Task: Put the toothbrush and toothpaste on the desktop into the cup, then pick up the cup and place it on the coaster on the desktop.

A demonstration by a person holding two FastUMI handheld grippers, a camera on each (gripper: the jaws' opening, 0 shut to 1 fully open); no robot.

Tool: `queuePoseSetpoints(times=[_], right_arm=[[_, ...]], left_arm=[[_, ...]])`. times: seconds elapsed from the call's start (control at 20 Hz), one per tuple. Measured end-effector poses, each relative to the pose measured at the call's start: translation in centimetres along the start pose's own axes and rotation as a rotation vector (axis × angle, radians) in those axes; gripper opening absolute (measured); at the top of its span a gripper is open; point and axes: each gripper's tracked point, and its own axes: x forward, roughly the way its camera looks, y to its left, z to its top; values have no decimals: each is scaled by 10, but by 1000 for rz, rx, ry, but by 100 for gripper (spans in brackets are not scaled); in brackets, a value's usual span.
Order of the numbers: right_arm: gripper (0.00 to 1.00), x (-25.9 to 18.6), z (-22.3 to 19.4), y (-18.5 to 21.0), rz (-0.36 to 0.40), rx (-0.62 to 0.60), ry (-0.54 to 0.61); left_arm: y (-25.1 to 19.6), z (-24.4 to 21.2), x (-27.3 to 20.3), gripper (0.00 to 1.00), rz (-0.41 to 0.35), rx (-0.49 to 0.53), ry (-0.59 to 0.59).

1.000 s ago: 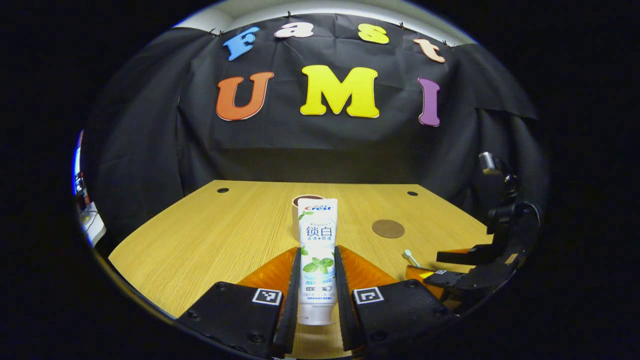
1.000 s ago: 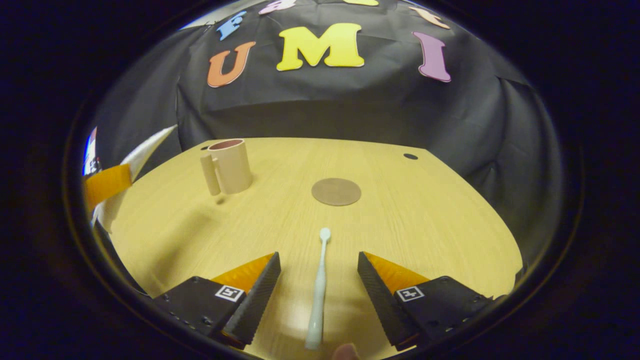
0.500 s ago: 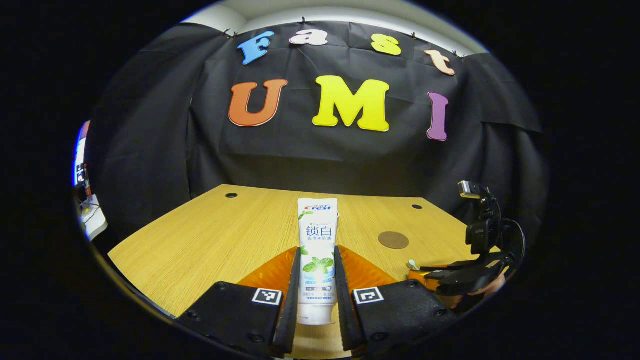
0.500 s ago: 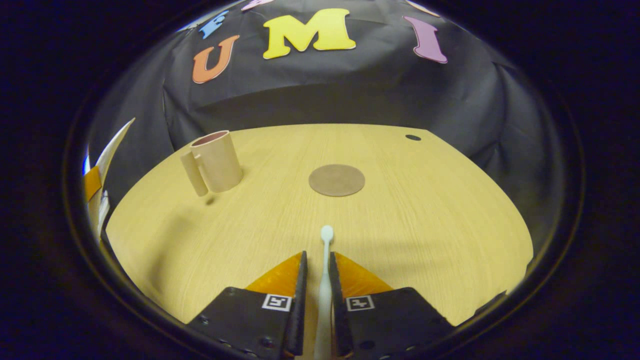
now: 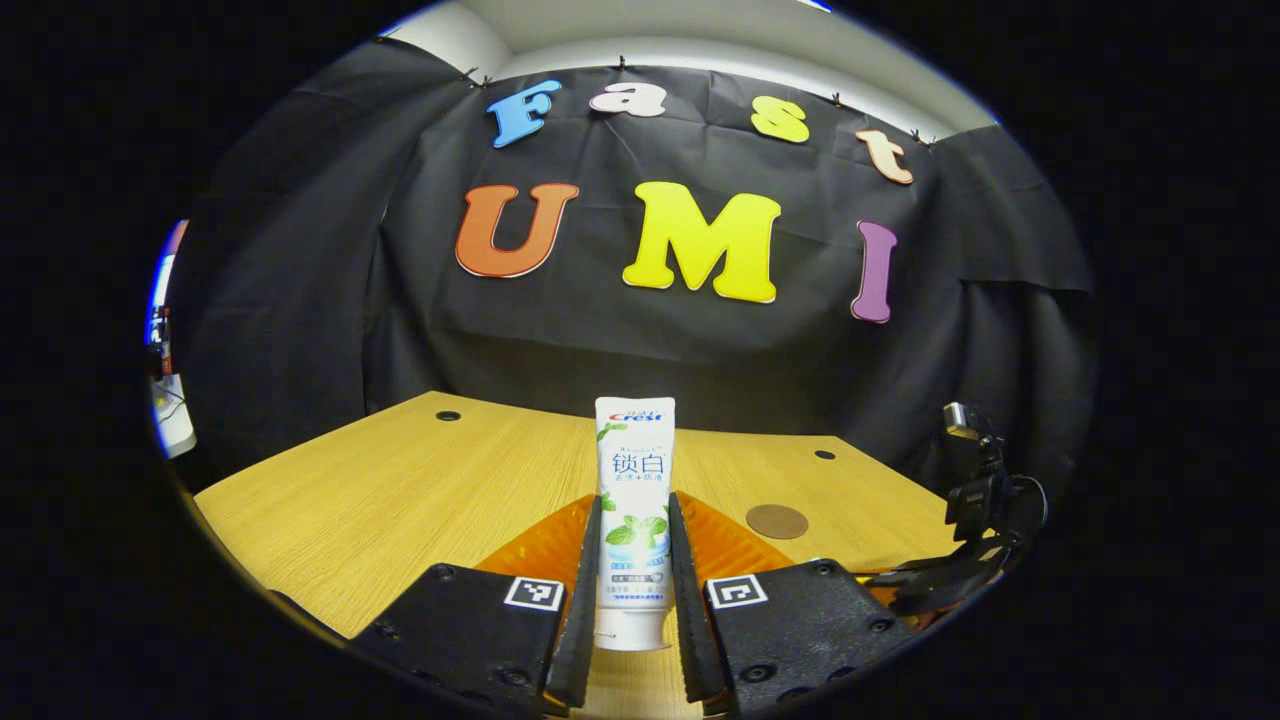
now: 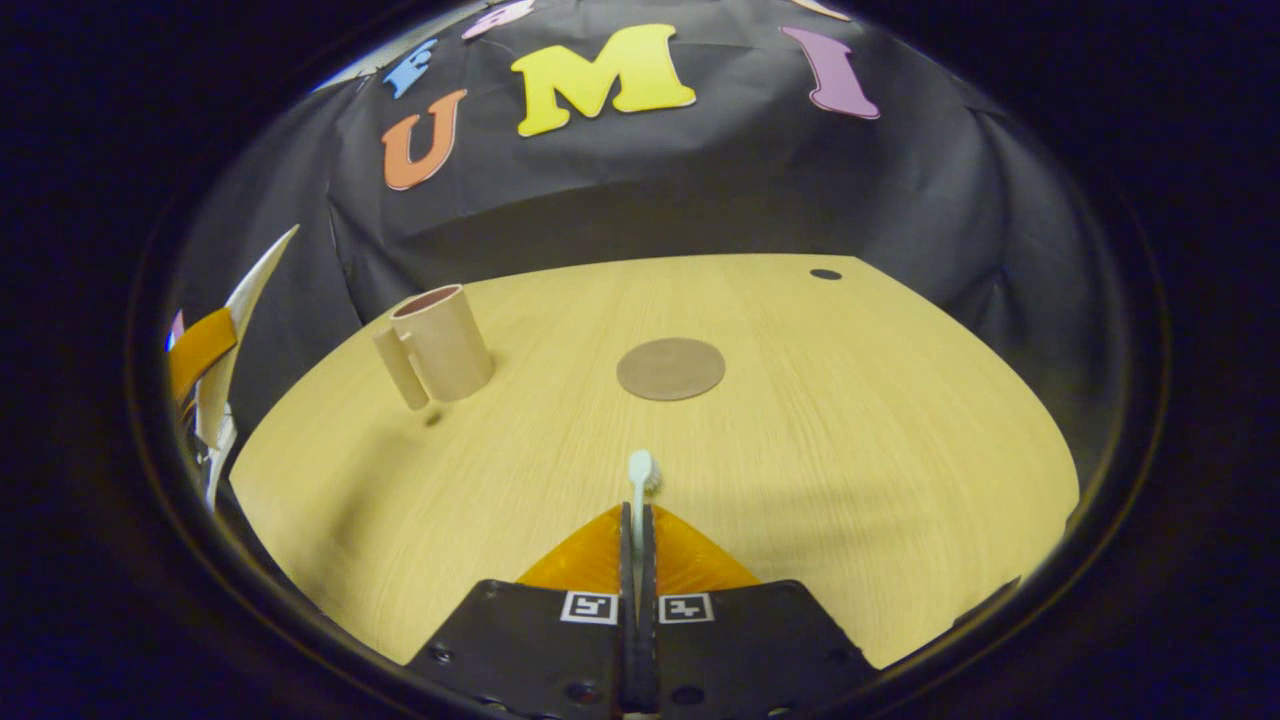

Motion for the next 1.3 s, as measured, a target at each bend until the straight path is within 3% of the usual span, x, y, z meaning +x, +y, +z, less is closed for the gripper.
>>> queuePoseSetpoints(times=[0.45,0.8,1.1,1.3], right_arm=[[0,-68,19,-5,105,5,-112],[0,-93,21,-7,154,3,-149],[0,-93,19,-12,169,-9,-152],[0,-93,17,-21,160,8,-154]], left_arm=[[-6,59,99,37,-42,45,-196],[-5,32,157,37,-26,44,-149],[-2,20,175,38,-12,62,-100],[-4,34,175,39,-20,74,-132]])
